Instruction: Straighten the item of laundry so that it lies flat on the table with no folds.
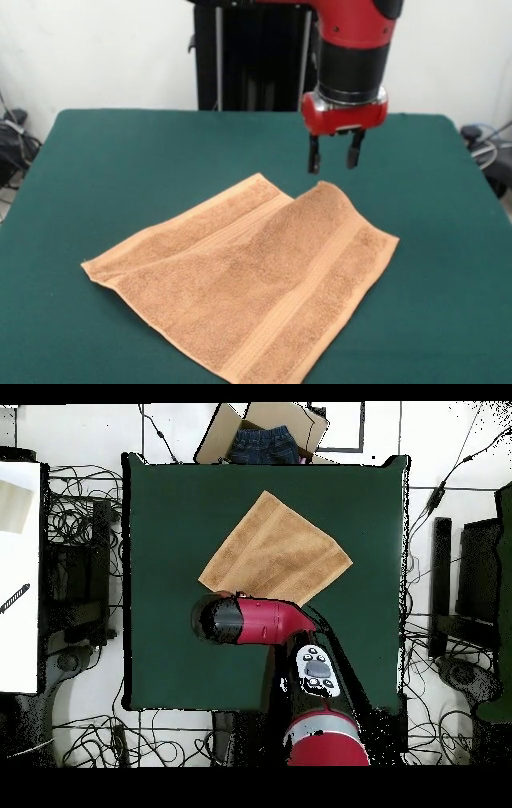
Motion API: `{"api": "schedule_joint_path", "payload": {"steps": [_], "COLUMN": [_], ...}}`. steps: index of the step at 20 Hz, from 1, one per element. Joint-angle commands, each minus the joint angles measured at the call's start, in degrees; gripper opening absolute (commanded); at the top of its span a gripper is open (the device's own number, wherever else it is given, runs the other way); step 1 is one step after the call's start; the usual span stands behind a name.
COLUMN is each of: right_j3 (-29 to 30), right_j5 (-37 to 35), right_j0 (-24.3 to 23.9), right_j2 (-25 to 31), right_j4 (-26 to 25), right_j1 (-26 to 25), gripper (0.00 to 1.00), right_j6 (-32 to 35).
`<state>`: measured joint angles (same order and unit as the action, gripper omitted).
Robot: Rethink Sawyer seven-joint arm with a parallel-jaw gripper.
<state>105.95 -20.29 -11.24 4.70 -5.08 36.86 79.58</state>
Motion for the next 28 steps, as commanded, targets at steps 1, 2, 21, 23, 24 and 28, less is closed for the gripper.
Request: {"api": "schedule_joint_path", "payload": {"steps": [1,2,21,23,24,28], "right_j3": [-1.16,-3.50,-20.41,-21.68,-22.06,-22.91], "right_j5": [-11.00,-12.72,-13.65,-14.53,-14.61,-15.21], "right_j0": [-2.36,-2.54,-4.30,-5.32,-6.09,-8.91], "right_j2": [1.22,0.93,2.82,3.80,4.49,6.87], "right_j4": [1.16,0.17,-10.79,-10.81,-10.75,-10.37], "right_j1": [-0.34,-0.60,-8.96,-10.00,-10.72,-12.91], "gripper": [1.00,1.00,1.00,1.00,1.00,1.00], "right_j6": [5.97,4.25,-1.01,-1.99,-2.64,-4.72]}}
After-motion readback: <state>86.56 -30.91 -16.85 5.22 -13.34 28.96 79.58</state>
